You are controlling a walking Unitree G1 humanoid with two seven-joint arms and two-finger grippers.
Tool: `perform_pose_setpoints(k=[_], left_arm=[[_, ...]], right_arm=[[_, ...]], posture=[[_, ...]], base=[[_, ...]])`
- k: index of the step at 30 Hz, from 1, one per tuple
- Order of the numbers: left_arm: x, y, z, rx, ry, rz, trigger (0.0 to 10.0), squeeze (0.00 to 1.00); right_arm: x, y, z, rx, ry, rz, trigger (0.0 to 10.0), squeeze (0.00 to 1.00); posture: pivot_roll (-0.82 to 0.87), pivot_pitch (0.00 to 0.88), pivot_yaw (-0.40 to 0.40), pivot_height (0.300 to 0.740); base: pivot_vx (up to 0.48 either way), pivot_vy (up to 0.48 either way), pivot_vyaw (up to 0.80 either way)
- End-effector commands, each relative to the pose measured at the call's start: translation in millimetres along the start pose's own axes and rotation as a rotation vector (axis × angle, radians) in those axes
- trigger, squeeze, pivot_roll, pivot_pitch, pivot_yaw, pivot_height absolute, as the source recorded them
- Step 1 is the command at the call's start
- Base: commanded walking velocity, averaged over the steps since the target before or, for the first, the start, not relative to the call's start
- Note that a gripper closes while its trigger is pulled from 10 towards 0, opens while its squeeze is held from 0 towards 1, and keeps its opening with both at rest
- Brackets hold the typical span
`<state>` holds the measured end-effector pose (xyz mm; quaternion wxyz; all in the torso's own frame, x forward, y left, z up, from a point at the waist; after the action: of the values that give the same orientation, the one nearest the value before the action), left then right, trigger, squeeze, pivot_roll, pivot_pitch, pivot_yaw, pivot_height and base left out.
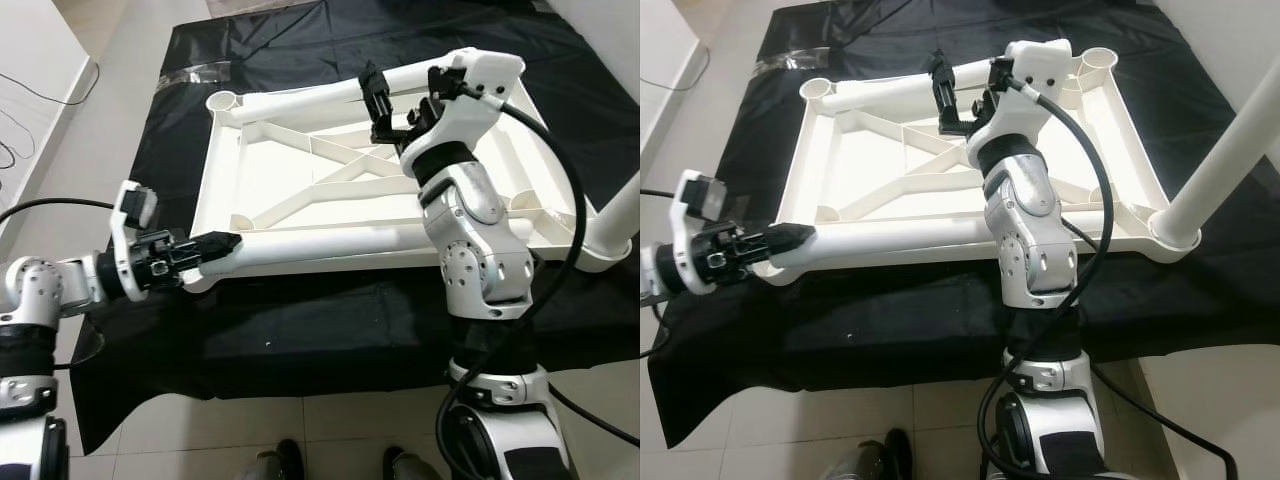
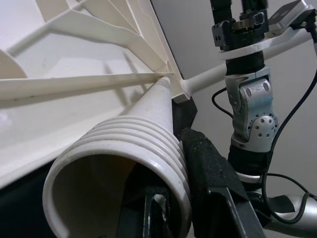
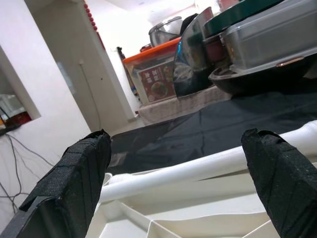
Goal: Building children table
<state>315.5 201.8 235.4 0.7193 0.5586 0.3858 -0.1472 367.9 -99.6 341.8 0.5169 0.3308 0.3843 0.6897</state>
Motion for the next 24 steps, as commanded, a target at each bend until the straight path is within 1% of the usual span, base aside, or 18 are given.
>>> perform_pose_setpoints(k=[1, 3, 4, 5, 6, 7, 8, 9, 10, 13, 16, 17, 19, 20, 22, 23, 24], left_arm=[[-3.2, 2, -13.4, -0.024, 0.038, 0.014, 0.0, 0.00], [-13.7, 6, -18.5, -0.044, 0.037, 0.051, 0.0, 0.00], [-13.7, 6, -18.5, -0.044, 0.037, 0.051, 0.0, 0.00], [-19.4, 8, -20.2, -0.064, 0.031, 0.073, 0.0, 0.00], [-19.4, 8, -20.2, -0.064, 0.031, 0.073, 0.0, 0.00], [-23.1, 10, -21.1, -0.078, 0.027, 0.086, 0.0, 0.00], [-29.3, 13, -21.2, -0.104, 0.015, 0.112, 0.0, 0.00], [-29.3, 13, -21.2, -0.104, 0.015, 0.112, 0.0, 0.00], [-40.4, 18, -20.8, -0.154, -0.005, 0.162, 0.0, 0.00], [-50.5, 22, -19.2, -0.207, -0.024, 0.207, 0.0, 0.00], [-58.8, 22, -17.1, -0.242, -0.034, 0.244, 0.0, 0.00], [-60.6, 19, -16.5, -0.252, -0.028, 0.259, 0.0, 0.00], [-61.8, 15, -16.6, -0.277, -0.009, 0.279, 0.0, 0.00], [-59.5, 11, -17.3, -0.290, 0.028, 0.290, 0.0, 0.00], [-56.9, 7, -18.3, -0.305, 0.074, 0.303, 0.0, 0.00], [-52.2, 3, -19.0, -0.309, 0.140, 0.338, 0.0, 0.00], [-49.9, 1, -19.4, -0.312, 0.184, 0.363, 0.0, 0.00]], right_arm=[[5.3, 1, 1.0, -0.018, 0.017, 0.021, 10.0, 0.00], [4.4, -1, 1.5, -0.013, 0.009, 0.036, 10.0, 0.00], [4.4, -1, 1.5, -0.013, 0.009, 0.036, 10.0, 0.00], [3.9, -2, 1.7, -0.008, 0.007, 0.041, 10.0, 0.00], [3.9, -2, 1.7, -0.008, 0.007, 0.041, 10.0, 0.00], [3.6, -3, 2.0, -0.006, 0.005, 0.044, 10.0, 0.00], [3.2, -5, 2.4, 0.003, 0.006, 0.040, 10.0, 0.00], [3.2, -5, 2.4, 0.003, 0.006, 0.040, 10.0, 0.00], [2.5, -8, 3.0, 0.017, 0.006, 0.042, 10.0, 0.00], [2.2, -13, 3.6, 0.032, 0.008, 0.046, 10.0, 0.00], [2.0, -14, 4.5, 0.035, 0.010, 0.060, 10.0, 0.00], [1.2, -14, 5.0, 0.036, 0.005, 0.077, 10.0, 0.00], [1.3, -13, 7.0, 0.039, 0.004, 0.145, 10.0, 0.00], [2.2, -11, 8.7, 0.036, 0.016, 0.174, 10.0, 0.72], [3.1, -9, 10.5, 0.032, 0.029, 0.203, 10.0, 0.72], [3.3, -9, 11.6, 0.032, 0.047, 0.221, 10.0, 1.00], [3.2, -9, 12.2, 0.033, 0.060, 0.230, 10.0, 1.00]], posture=[[0.03, 0.191, 0.082, 0.740], [0.03, 0.189, 0.081, 0.740], [0.03, 0.189, 0.081, 0.740], [0.03, 0.188, 0.078, 0.740], [0.03, 0.188, 0.078, 0.740], [0.03, 0.188, 0.078, 0.740], [0.03, 0.188, 0.078, 0.740], [0.03, 0.188, 0.078, 0.740], [0.03, 0.191, 0.070, 0.740], [0.03, 0.190, 0.069, 0.740], [0.03, 0.192, 0.061, 0.740], [0.03, 0.191, 0.057, 0.740], [0.03, 0.191, 0.057, 0.740], [0.03, 0.191, 0.057, 0.740], [0.03, 0.191, 0.057, 0.740], [0.02, 0.187, 0.044, 0.740], [0.02, 0.187, 0.044, 0.740]], base=[[0.000, 0.000, 0.00], [0.000, 0.000, 0.00], [0.000, 0.000, 0.00], [0.000, 0.000, 0.00], [0.000, 0.000, 0.00], [0.000, 0.000, 0.00], [0.000, 0.000, 0.00], [0.000, 0.000, 0.00], [0.000, 0.000, 0.00], [0.000, 0.000, 0.00], [0.000, 0.000, 0.00], [0.000, 0.000, 0.00], [0.000, 0.000, 0.00], [0.000, 0.000, 0.00], [0.000, 0.000, 0.00], [0.000, 0.000, 0.00], [0.000, 0.000, 0.00]])
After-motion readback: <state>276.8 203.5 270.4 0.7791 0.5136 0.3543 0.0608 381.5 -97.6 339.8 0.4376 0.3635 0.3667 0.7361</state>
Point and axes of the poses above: a point about 5 cm out from each wrist's last joint towards the gripper, its own z axis pointing out of the wrist towards the gripper, its own y axis along the axis of the wrist's last joint, x = y × z, the point moved 3 cm from there along z, pointing out of the wrist towards the gripper, and after that the axes turned 6 degrees about -z, right-handed, at the moved point
